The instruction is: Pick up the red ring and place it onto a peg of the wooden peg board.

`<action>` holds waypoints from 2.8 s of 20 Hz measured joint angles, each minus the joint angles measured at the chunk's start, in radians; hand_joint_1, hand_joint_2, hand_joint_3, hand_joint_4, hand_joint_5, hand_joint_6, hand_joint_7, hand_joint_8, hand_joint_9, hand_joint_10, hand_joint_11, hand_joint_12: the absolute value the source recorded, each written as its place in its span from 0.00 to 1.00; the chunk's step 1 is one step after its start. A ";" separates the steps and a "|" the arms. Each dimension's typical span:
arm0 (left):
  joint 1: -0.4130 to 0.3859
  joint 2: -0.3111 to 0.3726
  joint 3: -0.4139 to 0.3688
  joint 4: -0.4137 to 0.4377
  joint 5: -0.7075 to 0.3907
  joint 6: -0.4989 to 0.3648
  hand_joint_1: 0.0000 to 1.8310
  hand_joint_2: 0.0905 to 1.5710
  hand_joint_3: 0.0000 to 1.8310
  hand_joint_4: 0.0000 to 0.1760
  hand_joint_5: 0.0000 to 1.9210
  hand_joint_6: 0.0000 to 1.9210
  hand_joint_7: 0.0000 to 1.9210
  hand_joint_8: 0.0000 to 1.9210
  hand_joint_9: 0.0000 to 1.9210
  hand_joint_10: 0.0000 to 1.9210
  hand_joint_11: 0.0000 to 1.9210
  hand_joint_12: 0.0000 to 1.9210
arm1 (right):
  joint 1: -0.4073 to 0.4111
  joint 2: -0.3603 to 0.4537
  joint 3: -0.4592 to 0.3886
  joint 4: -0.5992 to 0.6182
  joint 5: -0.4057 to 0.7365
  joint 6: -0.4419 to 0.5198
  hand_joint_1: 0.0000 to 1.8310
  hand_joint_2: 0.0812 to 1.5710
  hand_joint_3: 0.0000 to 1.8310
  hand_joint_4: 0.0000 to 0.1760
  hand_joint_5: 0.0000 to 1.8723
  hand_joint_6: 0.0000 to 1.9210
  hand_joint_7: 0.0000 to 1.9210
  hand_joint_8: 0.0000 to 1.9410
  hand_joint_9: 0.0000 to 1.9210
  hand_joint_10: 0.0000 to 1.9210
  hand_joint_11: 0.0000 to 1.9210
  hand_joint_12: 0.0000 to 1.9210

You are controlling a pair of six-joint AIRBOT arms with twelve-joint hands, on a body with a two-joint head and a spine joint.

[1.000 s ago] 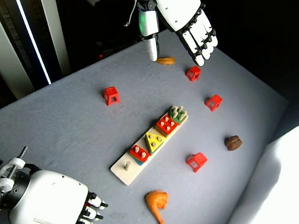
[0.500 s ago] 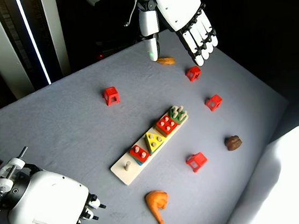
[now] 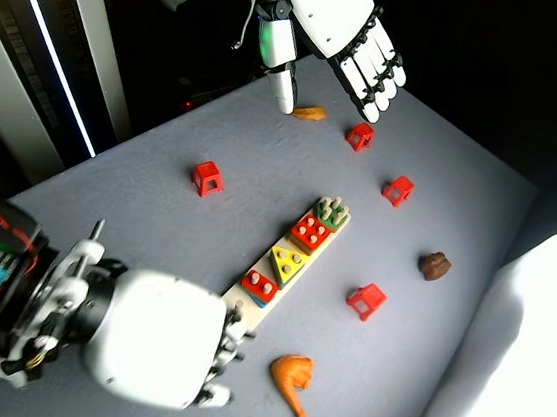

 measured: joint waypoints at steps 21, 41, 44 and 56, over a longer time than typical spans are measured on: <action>0.000 0.000 0.000 0.000 0.001 0.000 0.00 0.74 0.00 0.00 0.04 0.00 0.04 0.00 0.03 0.00 0.01 0.01 | -0.014 -0.115 0.056 0.003 0.026 -0.024 0.67 0.70 0.00 0.03 0.50 0.53 0.53 0.50 0.52 0.34 0.34 0.67; 0.000 0.000 0.000 0.000 0.002 0.000 0.00 0.74 0.00 0.00 0.03 0.00 0.04 0.00 0.02 0.00 0.00 0.00 | 0.029 -0.109 0.040 0.000 -0.090 -0.171 0.66 0.70 0.00 0.06 0.50 0.53 0.53 0.50 0.52 0.33 0.33 0.69; 0.000 0.000 0.000 0.000 0.002 0.000 0.00 0.74 0.00 0.00 0.03 0.00 0.03 0.00 0.02 0.00 0.00 0.00 | 0.029 -0.109 0.040 0.000 -0.086 -0.190 0.67 0.69 0.00 0.09 0.51 0.52 0.54 0.48 0.54 0.32 0.33 0.68; 0.000 0.000 0.000 0.000 0.003 0.000 0.00 0.75 0.00 0.00 0.05 0.00 0.05 0.00 0.04 0.00 0.01 0.01 | 0.027 -0.105 0.045 0.000 -0.075 -0.217 0.66 0.70 0.00 0.05 0.49 0.54 0.53 0.51 0.51 0.34 0.31 0.71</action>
